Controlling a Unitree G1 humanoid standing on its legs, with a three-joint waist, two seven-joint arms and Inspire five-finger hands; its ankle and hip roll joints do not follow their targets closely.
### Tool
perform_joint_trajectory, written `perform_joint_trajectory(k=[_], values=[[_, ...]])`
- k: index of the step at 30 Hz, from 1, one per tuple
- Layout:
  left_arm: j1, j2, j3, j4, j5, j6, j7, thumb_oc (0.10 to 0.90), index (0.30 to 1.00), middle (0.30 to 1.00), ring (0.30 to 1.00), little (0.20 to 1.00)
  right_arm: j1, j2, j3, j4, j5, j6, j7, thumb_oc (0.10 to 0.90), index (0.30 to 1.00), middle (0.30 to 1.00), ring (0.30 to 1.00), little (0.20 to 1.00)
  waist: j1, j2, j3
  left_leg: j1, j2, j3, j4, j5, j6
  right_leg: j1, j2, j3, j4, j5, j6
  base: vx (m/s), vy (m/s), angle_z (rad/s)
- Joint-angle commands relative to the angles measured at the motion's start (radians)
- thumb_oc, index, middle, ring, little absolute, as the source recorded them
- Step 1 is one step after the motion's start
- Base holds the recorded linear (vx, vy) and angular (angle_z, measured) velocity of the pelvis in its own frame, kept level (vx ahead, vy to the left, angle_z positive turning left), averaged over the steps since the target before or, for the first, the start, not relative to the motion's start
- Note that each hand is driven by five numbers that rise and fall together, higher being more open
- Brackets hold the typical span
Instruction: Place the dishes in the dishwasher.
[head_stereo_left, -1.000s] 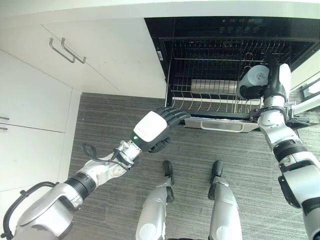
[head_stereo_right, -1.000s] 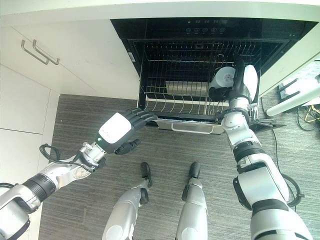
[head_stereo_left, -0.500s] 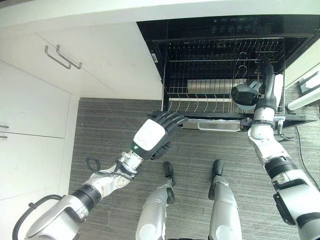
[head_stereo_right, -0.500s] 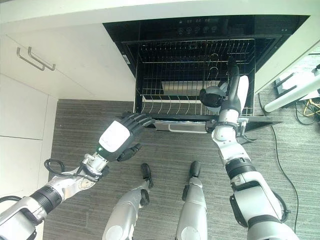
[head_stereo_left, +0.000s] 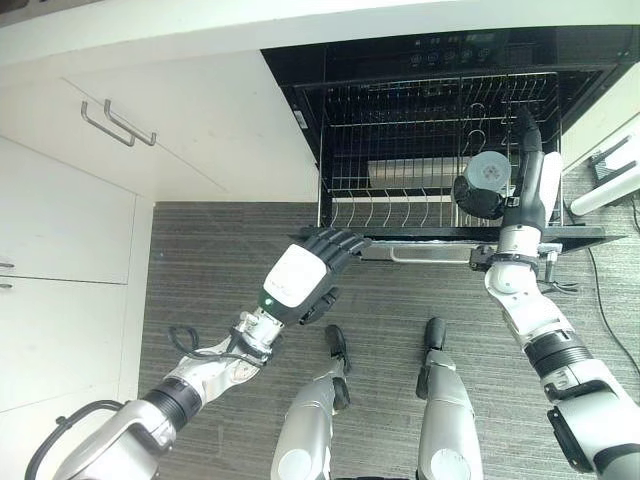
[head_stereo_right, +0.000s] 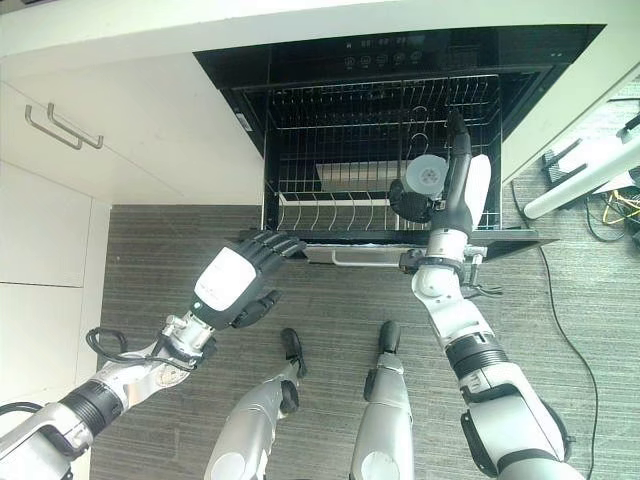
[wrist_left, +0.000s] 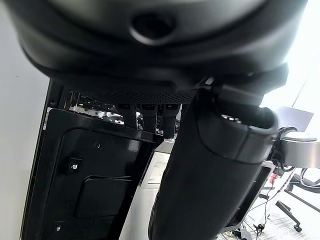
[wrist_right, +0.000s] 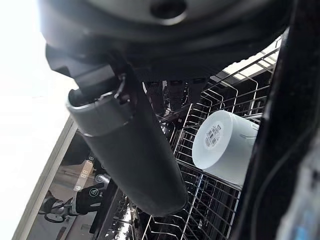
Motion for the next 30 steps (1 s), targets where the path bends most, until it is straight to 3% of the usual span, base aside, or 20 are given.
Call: perform_joint_trajectory(k=[1, 6, 11, 12, 15, 19, 20, 24, 28, 30], values=[[0.032, -0.024, 0.052, -0.083, 0.044, -0.009, 0.021, 0.8, 0.9, 0.9, 0.9, 0.9, 0.014, -0.039, -0.063, -0.179, -0.077, -0.075, -0.074, 0.8, 0.9, 0.9, 0.9, 0.9, -0.035, 0.014, -0.008, -0.029, -0.001, -0.055, 0.191, -0.235, -0.025, 0.052, -0.01, 0.026, 0.045, -0.138, 0.067, 0.0, 0.0, 0.0], [0.073, -0.026, 0.082, -0.098, 0.049, -0.006, 0.024, 0.8, 0.9, 0.9, 0.9, 0.9, 0.083, -0.032, -0.075, -0.288, -0.136, -0.095, -0.102, 0.8, 0.9, 0.9, 0.9, 0.9, -0.045, 0.008, -0.017, -0.015, 0.002, -0.053, 0.191, -0.243, -0.023, 0.063, -0.009, 0.029, 0.045, -0.146, 0.066, 0.0, 0.008, -0.04], [0.136, -0.04, 0.131, -0.111, 0.042, 0.012, 0.052, 0.8, 0.9, 0.9, 0.9, 0.9, 0.186, -0.009, -0.087, -0.397, -0.201, -0.202, -0.113, 0.8, 0.9, 0.9, 0.9, 0.9, -0.056, -0.01, -0.044, 0.014, 0.014, -0.047, 0.191, -0.254, -0.024, 0.089, -0.007, 0.029, 0.045, -0.16, 0.062, 0.0, -0.013, -0.03], [0.164, -0.044, 0.155, -0.11, 0.043, 0.008, 0.064, 0.8, 0.9, 0.9, 0.9, 0.9, 0.227, -0.01, -0.094, -0.434, -0.225, -0.233, -0.102, 0.8, 0.9, 0.9, 0.9, 0.9, -0.056, -0.018, -0.059, 0.032, 0.017, -0.047, 0.191, -0.264, -0.027, 0.109, -0.007, 0.026, 0.045, -0.174, 0.061, 0.04, -0.051, -0.03], [0.21, -0.05, 0.197, -0.108, 0.035, 0.016, 0.115, 0.8, 0.9, 0.9, 0.9, 0.9, 0.287, -0.032, -0.099, -0.491, -0.293, -0.24, -0.078, 0.8, 0.9, 0.9, 0.9, 0.9, -0.054, -0.034, -0.088, 0.058, 0.025, -0.047, 0.191, -0.271, -0.031, 0.136, -0.007, 0.021, 0.045, -0.186, 0.06, 0.04, -0.078, -0.01], [0.282, -0.064, 0.332, -0.104, -0.057, 0.015, 0.212, 0.8, 0.9, 0.9, 0.9, 0.9, 0.387, -0.044, -0.096, -0.581, -0.323, -0.296, -0.059, 0.8, 0.9, 0.9, 0.9, 0.9, -0.038, -0.073, -0.165, 0.11, 0.046, -0.053, 0.191, -0.281, -0.04, 0.198, -0.001, 0.003, 0.045, -0.208, 0.054, 0.07, -0.181, 0.06], [0.316, -0.073, 0.405, -0.123, -0.062, 0.0, 0.248, 0.8, 0.9, 0.9, 0.9, 0.9, 0.425, -0.037, -0.104, -0.61, -0.306, -0.346, -0.051, 0.8, 0.9, 0.9, 0.9, 0.9, -0.025, -0.085, -0.205, 0.133, 0.055, -0.064, 0.191, -0.284, -0.045, 0.229, 0.007, -0.008, 0.045, -0.219, 0.049, 0.06, -0.203, 0.16], [0.365, -0.088, 0.507, -0.181, -0.096, -0.018, 0.27, 0.8, 0.9, 0.9, 0.9, 0.9, 0.466, -0.022, -0.129, -0.653, -0.241, -0.397, 0.019, 0.8, 0.9, 0.9, 0.9, 0.9, -0.003, -0.096, -0.261, 0.15, 0.066, -0.085, 0.191, -0.279, -0.051, 0.262, 0.02, -0.022, 0.045, -0.231, 0.036, 0.08, -0.134, 0.16], [0.416, -0.129, 0.621, -0.265, -0.263, -0.093, 0.206, 0.8, 0.9, 0.9, 0.9, 0.9, 0.488, 0.007, -0.131, -0.69, -0.122, -0.394, 0.168, 0.8, 0.9, 0.9, 0.9, 0.9, 0.024, -0.106, -0.314, 0.178, 0.087, -0.099, 0.191, -0.281, -0.069, 0.322, 0.037, -0.052, 0.045, -0.264, 0.022, 0.07, -0.063, 0.15], [0.425, -0.184, 0.67, -0.326, -0.404, -0.135, 0.099, 0.8, 0.9, 0.9, 0.9, 0.9, 0.509, 0.022, -0.143, -0.717, -0.019, -0.344, 0.308, 0.8, 0.9, 0.9, 0.9, 0.9, 0.019, -0.111, -0.321, 0.205, 0.117, -0.023, 0.191, -0.26, -0.078, 0.363, 0.033, -0.12, 0.045, -0.27, 0.013, 0.01, 0.069, 0.52]])
